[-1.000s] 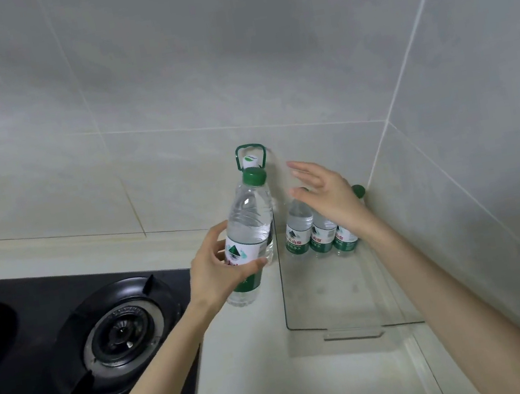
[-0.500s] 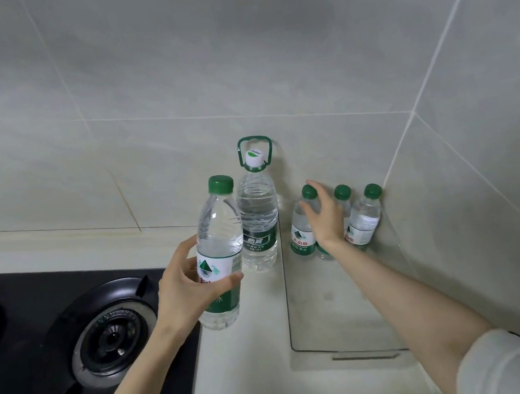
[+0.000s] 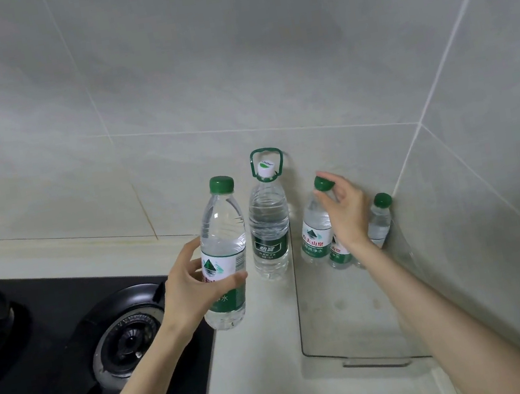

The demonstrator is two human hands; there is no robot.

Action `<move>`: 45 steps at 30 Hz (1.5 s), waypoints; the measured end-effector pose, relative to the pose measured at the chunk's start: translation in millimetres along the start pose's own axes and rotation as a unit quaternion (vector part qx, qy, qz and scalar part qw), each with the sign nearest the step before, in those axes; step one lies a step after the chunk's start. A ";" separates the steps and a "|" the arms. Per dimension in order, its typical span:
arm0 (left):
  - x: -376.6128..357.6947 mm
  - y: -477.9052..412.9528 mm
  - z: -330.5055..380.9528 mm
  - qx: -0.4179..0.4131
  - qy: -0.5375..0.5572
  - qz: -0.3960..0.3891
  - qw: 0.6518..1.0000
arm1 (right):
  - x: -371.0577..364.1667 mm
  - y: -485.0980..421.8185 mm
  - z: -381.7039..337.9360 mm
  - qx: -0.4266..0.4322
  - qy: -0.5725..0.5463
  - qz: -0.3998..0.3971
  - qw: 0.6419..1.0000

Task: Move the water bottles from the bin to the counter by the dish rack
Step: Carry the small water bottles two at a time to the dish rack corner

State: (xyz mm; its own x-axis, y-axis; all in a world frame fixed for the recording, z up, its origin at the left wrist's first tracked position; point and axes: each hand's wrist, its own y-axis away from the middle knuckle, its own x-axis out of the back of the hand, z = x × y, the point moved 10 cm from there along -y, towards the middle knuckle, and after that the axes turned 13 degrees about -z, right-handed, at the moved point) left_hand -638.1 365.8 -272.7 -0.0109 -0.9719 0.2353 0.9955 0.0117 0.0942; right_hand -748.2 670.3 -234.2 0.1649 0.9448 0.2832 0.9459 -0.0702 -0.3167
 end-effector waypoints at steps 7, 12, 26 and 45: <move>19.9 27.7 37.5 -0.038 0.017 0.034 0.999 | 5.1 12.8 -125.6 0.101 -0.086 -0.085 0.987; 46.7 66.8 65.1 -0.063 0.016 0.072 0.995 | -12.2 36.6 -192.7 0.135 -0.124 -0.155 0.971; 158.2 238.2 55.4 -0.061 0.010 0.266 0.962 | -159.5 162.7 -292.5 0.168 -0.167 -0.421 0.875; 339.0 644.1 -20.0 0.024 -0.014 0.555 0.831 | -395.1 481.0 -483.8 0.223 -0.274 -0.653 0.670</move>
State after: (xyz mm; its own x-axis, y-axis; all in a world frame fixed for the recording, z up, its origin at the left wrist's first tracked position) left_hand 1.3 39.2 -151.6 0.9092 -0.3497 0.2258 0.3883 0.9081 -0.1571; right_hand -223.2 108.3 -60.4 -0.9647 0.0922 0.2465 -0.0136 0.9179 -0.3966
